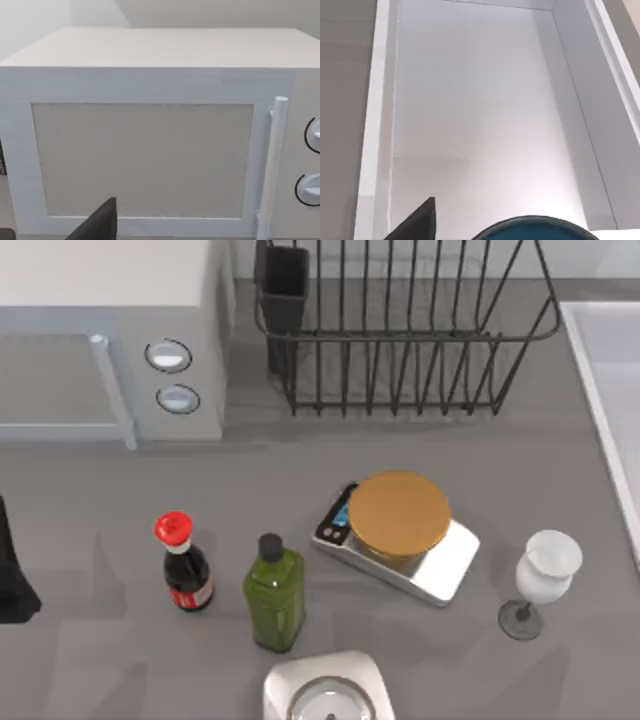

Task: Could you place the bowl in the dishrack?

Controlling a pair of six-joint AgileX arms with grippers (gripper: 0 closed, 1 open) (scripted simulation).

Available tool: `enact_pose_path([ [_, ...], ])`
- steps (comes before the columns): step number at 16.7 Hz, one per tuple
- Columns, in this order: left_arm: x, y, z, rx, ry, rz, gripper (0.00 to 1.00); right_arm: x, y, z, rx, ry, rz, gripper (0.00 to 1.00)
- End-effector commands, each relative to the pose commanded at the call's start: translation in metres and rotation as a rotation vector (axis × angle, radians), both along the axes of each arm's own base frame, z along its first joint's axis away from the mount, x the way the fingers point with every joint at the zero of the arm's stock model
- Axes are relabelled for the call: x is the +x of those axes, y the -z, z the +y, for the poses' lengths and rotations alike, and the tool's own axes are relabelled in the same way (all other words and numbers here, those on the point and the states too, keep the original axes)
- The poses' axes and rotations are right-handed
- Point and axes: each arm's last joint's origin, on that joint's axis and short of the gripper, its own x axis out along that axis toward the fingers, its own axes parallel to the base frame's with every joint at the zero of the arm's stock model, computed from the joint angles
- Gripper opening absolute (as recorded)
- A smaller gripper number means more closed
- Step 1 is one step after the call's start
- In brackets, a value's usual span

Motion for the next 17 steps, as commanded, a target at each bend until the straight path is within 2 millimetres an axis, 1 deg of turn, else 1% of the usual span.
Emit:
enact_pose_path([
  [2, 0.000, 0.000, 0.000, 0.000, 0.000, 0.000, 1.00, 0.019, -0.008, -0.016, 0.002, 0.027, 0.216, 1.00],
  [5, 0.000, 0.000, 0.000, 0.000, 0.000, 0.000, 1.00, 0.048, -0.012, -0.045, 0.044, 0.043, 0.518, 1.00],
  [8, 0.000, 0.000, 0.000, 0.000, 0.000, 0.000, 1.00, 0.072, -0.013, -0.077, 0.110, 0.036, 0.739, 1.00],
  [11, 0.000, 0.000, 0.000, 0.000, 0.000, 0.000, 1.00, 0.087, -0.012, -0.104, 0.176, 0.020, 0.875, 1.00],
  [13, 0.000, 0.000, 0.000, 0.000, 0.000, 0.000, 1.00, 0.094, -0.009, -0.117, 0.210, 0.010, 0.929, 1.00],
  [15, 0.000, 0.000, 0.000, 0.000, 0.000, 0.000, 1.00, 0.097, -0.008, -0.124, 0.227, 0.004, 0.953, 1.00],
  [17, 0.000, 0.000, 0.000, 0.000, 0.000, 0.000, 1.00, 0.097, -0.008, -0.124, 0.229, 0.003, 0.954, 1.00],
])
